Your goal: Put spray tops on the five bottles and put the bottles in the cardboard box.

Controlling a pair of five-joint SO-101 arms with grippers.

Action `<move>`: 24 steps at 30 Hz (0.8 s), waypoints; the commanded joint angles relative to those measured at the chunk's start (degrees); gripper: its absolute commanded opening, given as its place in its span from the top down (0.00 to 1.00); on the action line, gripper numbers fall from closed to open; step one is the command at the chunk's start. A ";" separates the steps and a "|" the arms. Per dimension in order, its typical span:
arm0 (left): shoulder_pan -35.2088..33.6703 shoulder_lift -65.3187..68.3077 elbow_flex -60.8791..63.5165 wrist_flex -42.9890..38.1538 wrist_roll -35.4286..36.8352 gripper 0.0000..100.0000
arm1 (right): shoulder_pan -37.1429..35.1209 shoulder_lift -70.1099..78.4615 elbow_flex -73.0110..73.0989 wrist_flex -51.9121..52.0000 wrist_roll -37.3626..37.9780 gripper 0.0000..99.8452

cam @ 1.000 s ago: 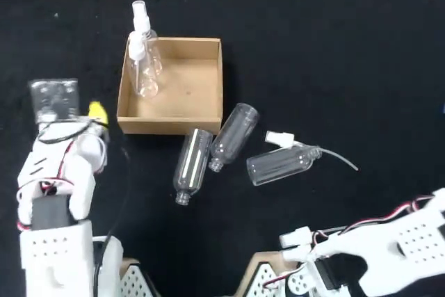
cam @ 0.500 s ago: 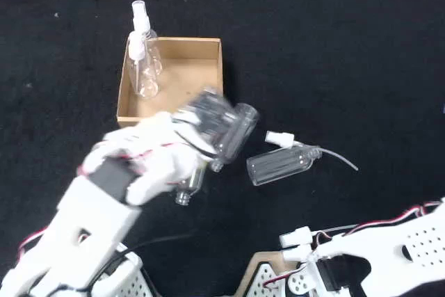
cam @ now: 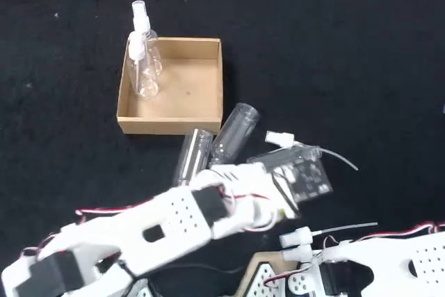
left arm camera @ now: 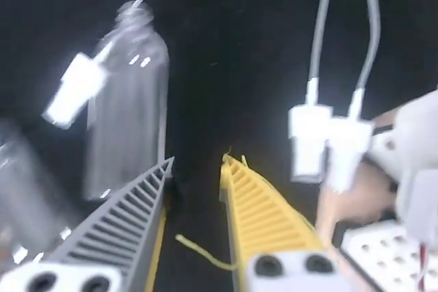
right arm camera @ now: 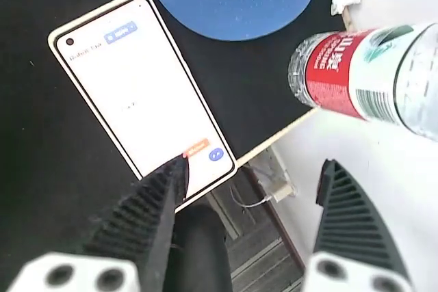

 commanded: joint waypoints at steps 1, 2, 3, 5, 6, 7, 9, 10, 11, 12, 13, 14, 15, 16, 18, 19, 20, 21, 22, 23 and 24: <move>3.91 5.63 -2.42 -5.89 1.05 0.86 | 0.44 -0.75 -3.38 1.58 -0.26 0.73; 4.35 7.56 -3.38 -6.07 1.49 0.83 | 0.18 -0.84 -3.38 1.58 -0.26 0.73; 4.70 9.49 -4.44 -6.07 2.73 0.81 | -0.09 -0.92 -3.38 1.58 -0.26 0.73; 5.49 12.92 -6.46 -6.07 5.63 0.79 | -0.35 -0.92 -3.38 1.58 -0.35 0.73; 6.20 14.42 -7.43 -6.07 6.51 0.79 | -0.53 -0.92 -3.38 1.58 -0.35 0.73; 6.90 15.74 -8.22 -6.07 7.03 0.79 | -0.88 -0.92 -3.38 1.58 -0.35 0.73; 8.40 17.76 -9.54 -6.07 7.38 0.79 | -1.05 -0.92 -3.38 1.58 -0.26 0.73; 8.84 18.55 -10.33 -6.07 7.38 0.79 | -1.14 -0.84 -3.38 1.58 -0.26 0.73; 8.92 19.08 -11.12 -6.07 7.38 0.79 | -1.14 -0.75 -3.38 1.58 -0.26 0.73; 8.92 19.60 -11.65 -6.07 7.38 0.79 | -1.23 -0.75 -3.38 1.58 -0.26 0.73; 8.92 20.13 -12.18 -6.07 7.38 0.79 | -1.23 -0.66 -3.38 1.58 -0.26 0.73; 9.10 20.40 -12.53 -6.07 7.38 0.79 | -1.23 -0.66 -3.38 1.58 -0.26 0.73; 9.36 20.57 -12.70 -6.07 7.38 0.79 | -1.23 -0.66 -3.38 1.58 -0.18 0.73; 9.54 20.66 -12.97 -5.98 7.38 0.79 | -1.23 -0.66 -3.38 1.58 -0.18 0.73; 10.24 20.84 -13.05 -5.98 7.38 0.79 | -1.14 -0.66 -3.38 1.58 -0.18 0.73; 10.42 20.84 -12.97 -5.98 7.38 0.79 | -1.14 -0.66 -3.38 1.58 -0.18 0.73; 10.68 20.84 -12.70 -5.98 7.38 0.79 | -1.05 -0.66 -3.38 1.58 -0.18 0.73; 10.86 20.84 -12.53 -5.98 7.38 0.79 | -1.05 -0.66 -3.38 1.58 -0.18 0.73; 11.03 20.92 -12.44 -5.80 7.38 0.79 | -1.05 -0.66 -3.38 1.58 -0.18 0.73; 11.12 20.92 -12.26 -5.19 7.38 0.79 | -1.05 -0.66 -3.38 1.58 -0.18 0.73; 11.12 20.92 -12.18 -4.57 7.38 0.79 | -1.14 -0.66 -3.38 1.58 -0.18 0.73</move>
